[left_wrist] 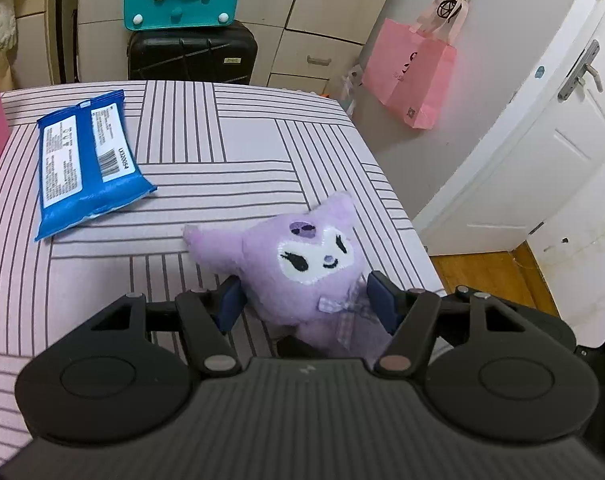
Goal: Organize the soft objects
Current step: 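Close the left gripper on the purple plush, then lift the purple plush with the left gripper and carry it over the box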
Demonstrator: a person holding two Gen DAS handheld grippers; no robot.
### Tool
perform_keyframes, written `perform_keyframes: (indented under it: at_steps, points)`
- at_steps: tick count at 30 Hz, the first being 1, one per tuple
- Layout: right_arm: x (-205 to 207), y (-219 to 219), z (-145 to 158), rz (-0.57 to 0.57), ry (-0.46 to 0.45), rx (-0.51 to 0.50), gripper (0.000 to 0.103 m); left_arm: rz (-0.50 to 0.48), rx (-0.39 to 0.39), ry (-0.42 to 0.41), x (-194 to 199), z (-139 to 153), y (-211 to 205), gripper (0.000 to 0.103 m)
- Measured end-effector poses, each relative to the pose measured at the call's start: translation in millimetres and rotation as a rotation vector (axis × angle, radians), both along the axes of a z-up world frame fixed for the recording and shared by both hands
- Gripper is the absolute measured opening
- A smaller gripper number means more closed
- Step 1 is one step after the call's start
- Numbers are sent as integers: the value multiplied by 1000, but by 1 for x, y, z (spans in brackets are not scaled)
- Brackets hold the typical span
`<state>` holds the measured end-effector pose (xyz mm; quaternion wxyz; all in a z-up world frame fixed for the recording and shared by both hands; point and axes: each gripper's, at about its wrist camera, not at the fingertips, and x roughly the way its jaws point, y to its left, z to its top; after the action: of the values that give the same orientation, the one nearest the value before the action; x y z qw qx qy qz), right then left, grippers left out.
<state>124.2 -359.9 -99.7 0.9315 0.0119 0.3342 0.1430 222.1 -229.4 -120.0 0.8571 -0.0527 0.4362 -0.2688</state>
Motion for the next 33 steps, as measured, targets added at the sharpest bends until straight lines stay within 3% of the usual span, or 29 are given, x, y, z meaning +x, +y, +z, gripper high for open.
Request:
perform_keyframes:
  at_steps: [8,17,22,33]
  points:
    - [-18,9,11,4,19,43,56,-22,60,-40,-28,16,8,64]
    - [-44,23,35,50,27,58,56,-35,45,-48,-60,40,32,64]
    - [-60,25,46,88,23,121,56,-35,11,-53,-78,53,49,64]
    - [-85,57,73,183,-16,93,56,-83,-11,-117,-110,82,93,64]
